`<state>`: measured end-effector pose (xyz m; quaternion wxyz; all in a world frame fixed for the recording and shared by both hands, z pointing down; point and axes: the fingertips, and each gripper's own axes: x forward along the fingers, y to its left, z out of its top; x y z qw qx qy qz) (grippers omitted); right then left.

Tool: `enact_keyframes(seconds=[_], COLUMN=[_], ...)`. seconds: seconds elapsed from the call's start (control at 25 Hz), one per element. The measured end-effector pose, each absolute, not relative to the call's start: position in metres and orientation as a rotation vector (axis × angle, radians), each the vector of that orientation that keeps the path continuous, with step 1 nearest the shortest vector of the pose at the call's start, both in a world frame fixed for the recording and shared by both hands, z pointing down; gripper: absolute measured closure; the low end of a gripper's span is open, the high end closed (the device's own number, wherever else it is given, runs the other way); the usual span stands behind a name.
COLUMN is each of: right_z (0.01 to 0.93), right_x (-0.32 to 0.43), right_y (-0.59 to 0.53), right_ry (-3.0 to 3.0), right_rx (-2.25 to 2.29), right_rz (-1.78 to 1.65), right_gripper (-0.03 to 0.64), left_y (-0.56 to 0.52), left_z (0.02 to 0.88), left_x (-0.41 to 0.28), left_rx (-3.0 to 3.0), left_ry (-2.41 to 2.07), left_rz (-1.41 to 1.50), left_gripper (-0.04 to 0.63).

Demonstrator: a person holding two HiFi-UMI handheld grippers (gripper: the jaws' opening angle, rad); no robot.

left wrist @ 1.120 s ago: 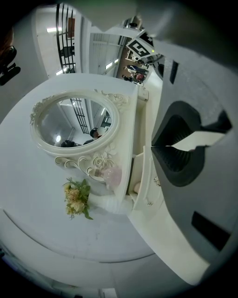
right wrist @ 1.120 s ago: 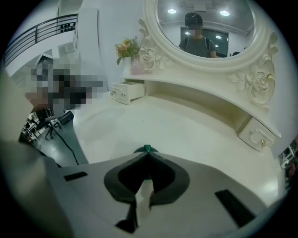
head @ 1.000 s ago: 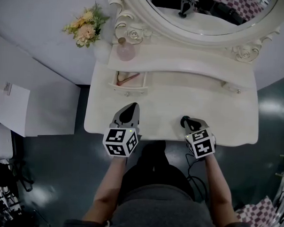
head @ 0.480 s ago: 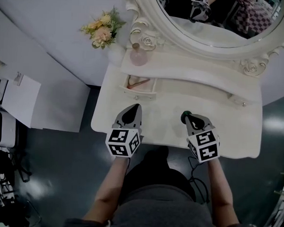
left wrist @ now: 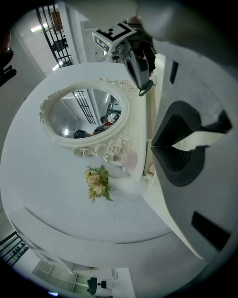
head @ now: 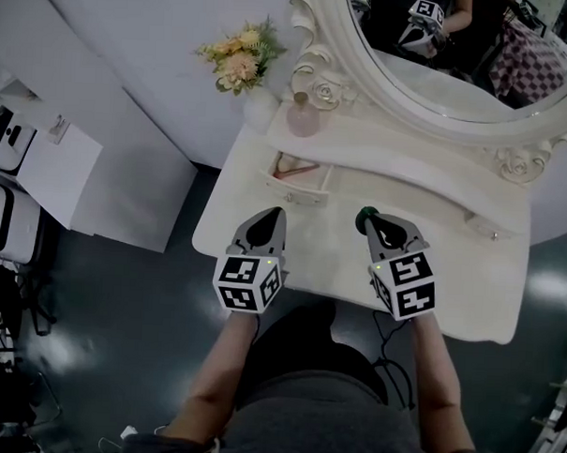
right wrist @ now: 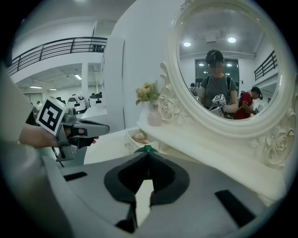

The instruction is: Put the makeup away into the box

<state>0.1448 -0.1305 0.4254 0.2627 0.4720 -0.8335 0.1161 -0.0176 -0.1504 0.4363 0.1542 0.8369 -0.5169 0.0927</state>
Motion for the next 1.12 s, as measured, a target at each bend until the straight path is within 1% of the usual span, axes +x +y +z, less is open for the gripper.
enact_keyframes(seconds=[0.6, 1.12], right_z=[0.398, 0.405], right_x=[0.108, 0.067], right_y=[-0.160, -0.210], right_ry=[-2.361, -2.349], right_rx=[1.225, 1.208], right_rz=[0.258, 0.286], right_gripper=[0.612, 0.612], left_y=[-0.154, -0.198], left_z=[0.430, 0.440], left_x=[-0.041, -0.071], left_rx=[2.346, 2.324], left_ry=[-1.576, -1.549], left_rz=[0.247, 0.237], left_gripper=[0.589, 0.589])
